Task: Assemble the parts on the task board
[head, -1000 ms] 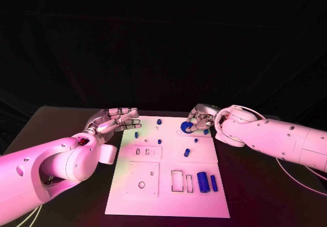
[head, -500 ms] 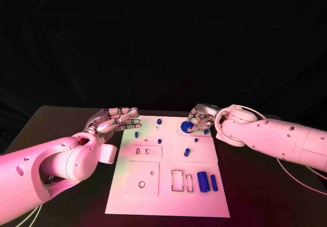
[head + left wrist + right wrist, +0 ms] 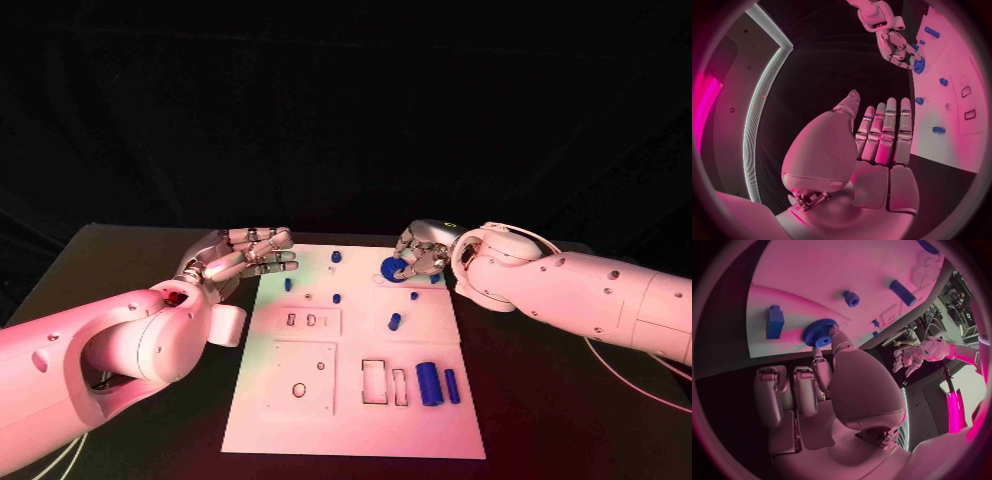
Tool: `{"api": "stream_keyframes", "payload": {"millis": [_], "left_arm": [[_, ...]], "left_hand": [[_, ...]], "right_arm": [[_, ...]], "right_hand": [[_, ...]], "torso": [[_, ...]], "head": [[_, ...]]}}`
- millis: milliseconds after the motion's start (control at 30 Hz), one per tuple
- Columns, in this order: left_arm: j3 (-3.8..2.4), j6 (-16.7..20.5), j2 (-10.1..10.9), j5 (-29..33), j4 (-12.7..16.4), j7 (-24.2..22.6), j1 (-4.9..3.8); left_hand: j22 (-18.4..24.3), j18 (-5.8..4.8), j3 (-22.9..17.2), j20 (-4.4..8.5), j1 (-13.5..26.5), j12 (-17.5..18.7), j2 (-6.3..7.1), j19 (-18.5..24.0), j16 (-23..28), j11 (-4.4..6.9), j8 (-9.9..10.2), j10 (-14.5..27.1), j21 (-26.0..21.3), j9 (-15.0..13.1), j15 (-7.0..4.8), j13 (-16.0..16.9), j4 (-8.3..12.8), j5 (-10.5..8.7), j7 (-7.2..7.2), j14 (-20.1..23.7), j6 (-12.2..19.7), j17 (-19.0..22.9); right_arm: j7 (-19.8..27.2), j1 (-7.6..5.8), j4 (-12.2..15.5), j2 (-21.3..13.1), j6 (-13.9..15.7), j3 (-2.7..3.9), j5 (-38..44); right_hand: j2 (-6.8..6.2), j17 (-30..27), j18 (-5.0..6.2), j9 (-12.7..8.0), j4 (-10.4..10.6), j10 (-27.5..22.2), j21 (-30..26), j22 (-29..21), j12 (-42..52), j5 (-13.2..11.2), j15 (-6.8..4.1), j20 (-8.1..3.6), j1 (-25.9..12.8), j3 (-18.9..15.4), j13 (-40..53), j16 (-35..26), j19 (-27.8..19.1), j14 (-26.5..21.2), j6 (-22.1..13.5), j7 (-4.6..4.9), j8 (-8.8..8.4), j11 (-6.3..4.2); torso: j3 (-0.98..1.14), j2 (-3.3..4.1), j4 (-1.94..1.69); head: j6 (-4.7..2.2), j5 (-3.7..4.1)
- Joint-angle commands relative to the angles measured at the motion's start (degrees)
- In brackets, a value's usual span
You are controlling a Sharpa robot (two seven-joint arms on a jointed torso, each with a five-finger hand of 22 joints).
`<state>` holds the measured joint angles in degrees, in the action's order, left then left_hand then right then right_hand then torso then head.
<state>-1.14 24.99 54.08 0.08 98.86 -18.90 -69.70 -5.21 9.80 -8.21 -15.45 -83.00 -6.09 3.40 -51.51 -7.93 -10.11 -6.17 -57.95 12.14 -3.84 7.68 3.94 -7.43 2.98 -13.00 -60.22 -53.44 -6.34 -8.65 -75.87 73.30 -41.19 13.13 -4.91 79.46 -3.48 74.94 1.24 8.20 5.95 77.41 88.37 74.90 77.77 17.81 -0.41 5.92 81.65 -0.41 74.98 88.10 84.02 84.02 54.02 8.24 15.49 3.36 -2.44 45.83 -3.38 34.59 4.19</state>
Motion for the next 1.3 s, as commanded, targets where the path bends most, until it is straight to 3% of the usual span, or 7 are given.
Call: {"api": "stream_keyframes", "payload": {"millis": [33, 467, 767, 967, 1300], "left_arm": [[-0.05, -1.07, -0.06, 0.04, 0.09, -0.19, -0.07], [-0.05, -1.07, -0.02, 0.04, -0.12, -0.1, -0.07], [-0.05, -1.05, -0.04, 0.04, -0.14, -0.08, -0.07], [-0.05, -1.08, -0.18, 0.04, -0.11, -0.08, -0.07], [-0.05, -1.12, -0.4, 0.04, -0.08, -0.07, -0.07]], "left_hand": [[0.06, 0.76, 0.04, -0.17, -0.18, 0.2, -0.25, -0.11, 0.32, -0.25, 0.34, 0.19, -0.22, 0.08, 0.31, -0.09, 0.24, -0.08, -0.26, 0.09, -0.01, -0.06], [0.1, 0.76, 0.04, -0.18, -0.12, 0.3, -0.3, -0.1, 0.41, -0.28, 0.42, 0.26, -0.24, 0.08, 0.34, -0.1, 0.31, -0.08, -0.28, 0.09, 0.04, -0.07], [0.1, 0.76, 0.04, -0.18, -0.12, 0.3, -0.3, -0.1, 0.41, -0.28, 0.42, 0.26, -0.24, 0.08, 0.34, -0.1, 0.31, -0.08, -0.28, 0.09, 0.04, -0.07], [0.1, 0.76, 0.04, -0.18, -0.12, 0.3, -0.3, -0.1, 0.41, -0.28, 0.42, 0.26, -0.24, 0.08, 0.34, -0.1, 0.31, -0.08, -0.28, 0.09, 0.04, -0.07], [0.1, 0.76, 0.04, -0.18, -0.12, 0.3, -0.3, -0.1, 0.41, -0.28, 0.42, 0.26, -0.24, 0.08, 0.34, -0.1, 0.31, -0.08, -0.28, 0.09, 0.04, -0.07]], "right_arm": [[-0.56, 0.24, 0.28, -0.05, 2.15, -0.15, 1.75], [-0.79, -0.03, 4.06, -0.67, 7.57, -0.07, 1.25], [-1.45, -0.6, 8.56, 1.24, 11.67, -0.02, 8.27], [-2.02, -0.63, 7.61, 4.43, 12.61, -0.03, 11.16], [-2.06, 0.34, 2.3, 10.0, 11.55, -0.19, 11.71]], "right_hand": [[1.0, 11.09, -0.73, 0.23, 0.05, 0.84, 0.28, 13.38, 0.57, 0.13, -0.21, -0.13, -0.12, 0.69, 0.74, 0.22, 4.59, 5.04, 0.93, -0.34, 0.38, -0.09], [1.36, 11.17, -0.89, 0.25, 0.28, 1.61, 0.72, 13.96, 1.1, 1.87, -0.82, -0.69, -0.22, 2.3, 1.45, 0.25, 5.04, 5.07, 2.46, -1.05, 0.43, -0.77], [1.03, 11.3, -1.0, 0.17, 0.34, 1.63, 1.0, 14.31, 1.07, 2.02, -0.88, -0.78, -0.41, 2.51, 1.45, 0.3, 5.33, 5.1, 2.45, -1.03, 0.19, -0.78], [0.98, 11.24, -1.03, 0.15, 0.37, 1.66, 1.07, 14.4, 1.08, 2.0, -0.88, -0.79, -0.47, 2.55, 1.47, 0.28, 5.4, 5.08, 2.46, -1.03, 0.15, -0.78], [0.91, 11.19, -1.01, 0.11, 0.55, 1.62, 1.01, 14.33, 1.0, 1.92, -0.89, -0.82, -0.73, 2.7, 1.39, 0.25, 5.34, 5.07, 2.55, -1.03, 0.02, -0.78]], "torso": [[-0.02, -0.02, -0.08], [-0.02, -0.04, 0.01], [-0.02, -0.02, -0.1], [-0.01, 0.01, -0.11], [-0.02, 0.02, -0.1]], "head": [[0.0, -0.02], [-0.32, -0.3], [-0.44, -0.5], [-0.37, -0.64], [-0.21, -0.75]]}}
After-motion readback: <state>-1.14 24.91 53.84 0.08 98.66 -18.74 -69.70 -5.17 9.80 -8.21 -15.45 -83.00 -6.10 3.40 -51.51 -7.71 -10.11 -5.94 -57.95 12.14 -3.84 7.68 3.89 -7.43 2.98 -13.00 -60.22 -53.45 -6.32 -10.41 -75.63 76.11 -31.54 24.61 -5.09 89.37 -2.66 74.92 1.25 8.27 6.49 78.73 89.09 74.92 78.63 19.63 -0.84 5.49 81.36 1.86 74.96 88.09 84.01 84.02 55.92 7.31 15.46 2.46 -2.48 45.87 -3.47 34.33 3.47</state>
